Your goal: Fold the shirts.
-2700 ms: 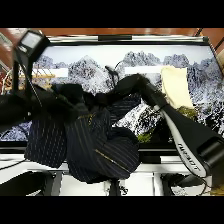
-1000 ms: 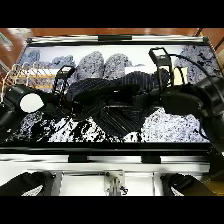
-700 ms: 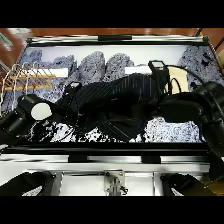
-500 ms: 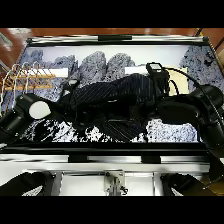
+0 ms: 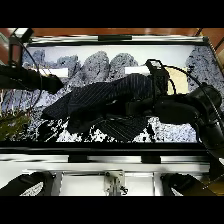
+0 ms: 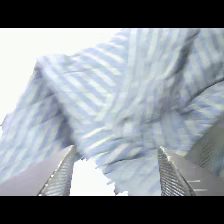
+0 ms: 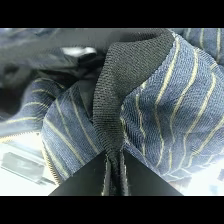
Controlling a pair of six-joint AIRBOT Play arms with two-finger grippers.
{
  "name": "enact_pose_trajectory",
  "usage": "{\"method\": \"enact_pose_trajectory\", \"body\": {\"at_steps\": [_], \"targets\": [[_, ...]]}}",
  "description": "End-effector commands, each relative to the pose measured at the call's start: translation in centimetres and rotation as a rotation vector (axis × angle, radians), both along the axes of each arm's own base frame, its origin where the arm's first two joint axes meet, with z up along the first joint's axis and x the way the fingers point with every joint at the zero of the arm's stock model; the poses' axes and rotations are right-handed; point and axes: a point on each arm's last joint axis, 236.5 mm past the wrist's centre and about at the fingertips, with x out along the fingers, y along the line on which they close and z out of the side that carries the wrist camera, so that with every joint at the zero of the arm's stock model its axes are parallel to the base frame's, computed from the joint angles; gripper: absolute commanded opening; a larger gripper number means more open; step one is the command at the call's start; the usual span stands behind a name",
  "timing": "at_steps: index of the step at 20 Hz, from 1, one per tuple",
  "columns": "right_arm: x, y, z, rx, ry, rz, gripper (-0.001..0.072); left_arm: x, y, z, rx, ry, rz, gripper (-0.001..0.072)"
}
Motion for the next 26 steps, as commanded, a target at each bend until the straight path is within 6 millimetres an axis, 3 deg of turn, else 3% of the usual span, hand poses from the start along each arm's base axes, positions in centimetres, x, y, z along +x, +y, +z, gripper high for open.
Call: {"method": "enact_pose_trajectory", "body": {"at_steps": [1, 7, 9, 10, 12, 15, 18, 25, 26], "targets": [[0.1, 0.2, 0.2, 0.021, 0.004, -0.016, 0.0114, -0.7, 5.5, -0.2, 0.130, 0.050, 0.043, 0.0600], [0.0, 0.2, 0.2, 0.036, 0.021, -0.044, 0.0114, 0.9, 19.8, -1.0, 0.333, 0.027, 0.358, 0.0602], [-0.1, 0.4, 0.2, 0.048, 0.030, -0.048, 0.0114, 0.5, 23.6, -3.7, 0.337, 0.069, 0.445, 0.0602], [-0.2, 0.6, 0.2, 0.055, 0.035, -0.047, 0.0115, -0.3, 25.1, -6.1, 0.351, 0.122, 0.456, 0.0602], [-0.3, 0.7, 0.2, 0.061, 0.039, -0.046, 0.0114, -2.0, 26.2, -11.3, 0.403, 0.225, 0.383, 0.0602], [-0.3, 0.7, 0.3, 0.063, 0.041, -0.045, 0.0115, -2.2, 27.4, -16.7, 0.459, 0.235, 0.371, 0.0602], [-0.3, 0.8, 0.3, 0.063, 0.040, -0.045, 0.0115, -0.9, 27.5, -19.9, 0.421, 0.216, 0.414, 0.0602], [-0.4, 0.8, 0.3, 0.071, 0.046, -0.052, 0.0115, -0.1, 28.4, -26.9, 0.383, 0.363, 0.484, 0.0595], [-0.4, 0.8, 0.3, 0.072, 0.047, -0.054, 0.0115, 0.3, 28.5, -27.4, 0.373, 0.375, 0.499, 0.0530]]}}
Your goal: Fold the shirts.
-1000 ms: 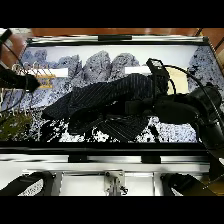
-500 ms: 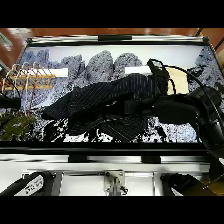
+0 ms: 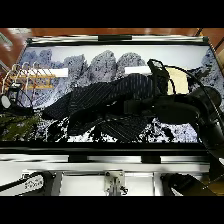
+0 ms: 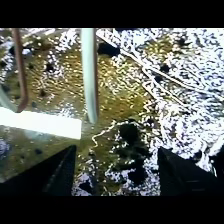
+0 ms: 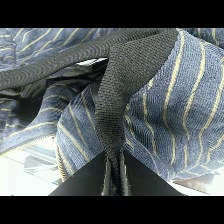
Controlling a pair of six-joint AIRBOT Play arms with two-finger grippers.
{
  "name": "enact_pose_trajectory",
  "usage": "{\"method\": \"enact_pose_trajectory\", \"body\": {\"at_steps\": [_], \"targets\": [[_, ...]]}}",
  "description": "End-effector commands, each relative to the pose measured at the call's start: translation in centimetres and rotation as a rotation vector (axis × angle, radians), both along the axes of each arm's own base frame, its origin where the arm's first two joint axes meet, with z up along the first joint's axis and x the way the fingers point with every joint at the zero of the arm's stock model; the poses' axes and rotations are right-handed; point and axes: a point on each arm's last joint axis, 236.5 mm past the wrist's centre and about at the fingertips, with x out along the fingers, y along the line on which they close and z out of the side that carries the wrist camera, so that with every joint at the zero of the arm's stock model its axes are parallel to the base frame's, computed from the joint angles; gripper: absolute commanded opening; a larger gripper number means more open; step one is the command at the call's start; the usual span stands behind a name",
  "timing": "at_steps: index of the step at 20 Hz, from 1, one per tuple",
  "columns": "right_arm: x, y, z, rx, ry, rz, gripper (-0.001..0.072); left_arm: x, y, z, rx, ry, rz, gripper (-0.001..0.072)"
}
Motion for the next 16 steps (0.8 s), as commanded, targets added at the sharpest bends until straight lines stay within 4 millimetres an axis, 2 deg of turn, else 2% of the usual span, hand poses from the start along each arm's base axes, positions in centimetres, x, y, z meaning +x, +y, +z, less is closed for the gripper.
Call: {"method": "enact_pose_trajectory", "body": {"at_steps": [1, 5, 8, 13, 16], "targets": [[-0.1, 0.1, 0.0, 0.008, 0.007, -0.009, 0.0115, 1.0, 0.5, -2.6, -0.018, 0.024, 0.053, 0.0523], [-0.1, 0.2, 0.0, 0.020, 0.019, -0.024, 0.0115, 2.8, 1.3, -1.4, 0.002, -0.029, 0.071, 0.0526], [-0.1, 0.2, 0.0, 0.022, 0.020, -0.024, 0.0115, 3.2, 1.6, -0.8, 0.006, -0.045, 0.075, 0.0527], [-0.3, 0.4, 0.1, 0.042, 0.039, -0.041, 0.0115, 1.9, 3.4, -2.0, -0.001, -0.002, 0.121, 0.0525], [-0.3, 0.4, 0.1, 0.040, 0.038, -0.041, 0.0115, 1.4, 4.1, -3.5, -0.009, 0.030, 0.133, 0.0525]]}}
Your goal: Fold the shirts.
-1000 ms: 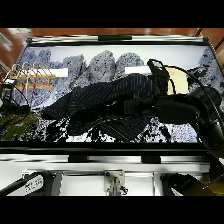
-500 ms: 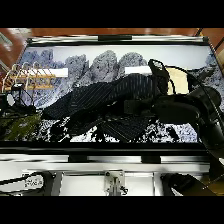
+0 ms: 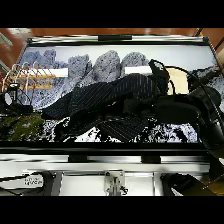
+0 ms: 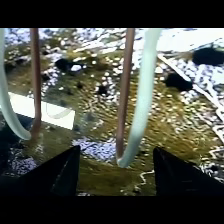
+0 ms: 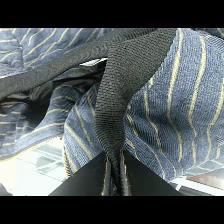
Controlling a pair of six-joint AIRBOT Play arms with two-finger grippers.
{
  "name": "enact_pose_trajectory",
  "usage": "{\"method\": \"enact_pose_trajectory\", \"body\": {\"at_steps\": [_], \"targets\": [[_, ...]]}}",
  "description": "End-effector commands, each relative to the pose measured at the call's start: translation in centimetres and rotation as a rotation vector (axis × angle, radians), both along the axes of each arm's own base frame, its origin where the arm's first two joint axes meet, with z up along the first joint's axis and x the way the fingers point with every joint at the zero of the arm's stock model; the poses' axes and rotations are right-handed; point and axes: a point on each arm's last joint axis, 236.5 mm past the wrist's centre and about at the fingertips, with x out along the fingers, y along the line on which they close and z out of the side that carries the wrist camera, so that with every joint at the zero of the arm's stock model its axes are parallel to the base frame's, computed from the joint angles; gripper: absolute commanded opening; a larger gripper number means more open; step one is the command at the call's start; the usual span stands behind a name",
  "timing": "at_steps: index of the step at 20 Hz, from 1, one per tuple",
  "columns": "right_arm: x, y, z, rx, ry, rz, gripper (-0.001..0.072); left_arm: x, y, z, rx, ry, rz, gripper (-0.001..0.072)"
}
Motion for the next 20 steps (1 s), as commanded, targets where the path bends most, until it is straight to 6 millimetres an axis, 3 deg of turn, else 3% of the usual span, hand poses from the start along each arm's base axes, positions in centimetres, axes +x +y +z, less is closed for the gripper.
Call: {"method": "enact_pose_trajectory", "body": {"at_steps": [1, 5, 7, 11, 16, 20], "targets": [[0.0, -0.1, 0.0, -0.001, 0.000, -0.006, 0.0115, -0.4, 0.7, -1.7, -0.007, 0.038, -0.008, 0.0525], [0.0, -0.2, -0.1, -0.008, 0.003, -0.006, 0.0115, 0.4, 0.6, -2.3, -0.011, 0.013, -0.010, 0.0522], [0.0, -0.3, -0.1, -0.011, 0.001, -0.006, 0.0115, 0.6, 0.6, -2.6, -0.014, 0.010, -0.012, 0.0487], [0.0, -0.3, -0.1, -0.013, 0.000, -0.007, 0.0115, -0.5, 0.3, -4.4, -0.032, 0.079, -0.022, 0.0378], [0.2, -0.6, -0.2, -0.025, -0.009, -0.010, 0.0115, -0.8, 0.2, -4.7, -0.036, 0.098, -0.028, 0.0069], [0.6, -1.0, -0.2, -0.047, -0.023, -0.016, 0.0115, -0.5, -0.1, -3.7, -0.053, 0.080, -0.019, 0.0066]]}}
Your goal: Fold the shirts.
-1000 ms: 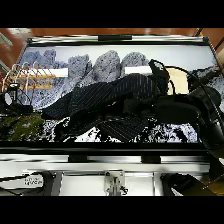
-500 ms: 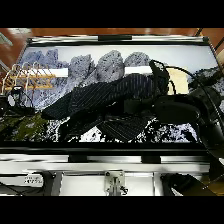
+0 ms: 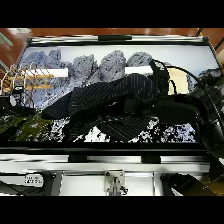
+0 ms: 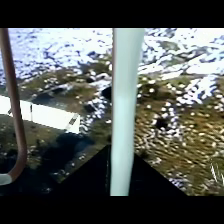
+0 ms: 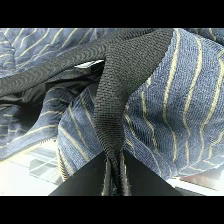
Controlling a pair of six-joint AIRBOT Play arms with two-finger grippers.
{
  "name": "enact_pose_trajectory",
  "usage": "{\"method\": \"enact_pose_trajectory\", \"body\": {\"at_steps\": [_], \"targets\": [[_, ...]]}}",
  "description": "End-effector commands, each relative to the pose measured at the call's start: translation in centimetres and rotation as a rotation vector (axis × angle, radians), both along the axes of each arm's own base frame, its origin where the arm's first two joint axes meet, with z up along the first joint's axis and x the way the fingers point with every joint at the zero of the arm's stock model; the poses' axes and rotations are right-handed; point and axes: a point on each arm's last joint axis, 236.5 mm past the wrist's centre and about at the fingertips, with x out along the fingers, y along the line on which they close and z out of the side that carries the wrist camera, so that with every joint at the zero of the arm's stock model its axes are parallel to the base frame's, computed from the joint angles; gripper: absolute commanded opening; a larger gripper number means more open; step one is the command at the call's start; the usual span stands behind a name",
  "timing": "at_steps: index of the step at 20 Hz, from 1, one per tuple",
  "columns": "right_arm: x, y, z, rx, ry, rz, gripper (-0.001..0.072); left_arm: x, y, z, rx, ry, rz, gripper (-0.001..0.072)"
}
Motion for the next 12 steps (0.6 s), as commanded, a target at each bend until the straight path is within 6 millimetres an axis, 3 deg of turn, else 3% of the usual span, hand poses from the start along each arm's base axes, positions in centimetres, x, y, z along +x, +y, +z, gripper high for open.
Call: {"method": "enact_pose_trajectory", "body": {"at_steps": [1, 6, 12], "targets": [[0.3, -0.5, -0.1, -0.024, -0.016, -0.006, 0.0115, 0.5, -0.6, 1.1, -0.031, -0.032, 0.018, 0.0066], [0.8, -1.2, -0.2, -0.057, -0.038, -0.016, 0.0115, 3.4, -1.2, 7.3, -0.049, -0.210, 0.050, 0.0065], [1.2, -1.8, -0.1, -0.093, -0.067, -0.002, 0.0115, 4.7, -4.3, 14.5, -0.081, -0.386, 0.025, 0.0065]]}}
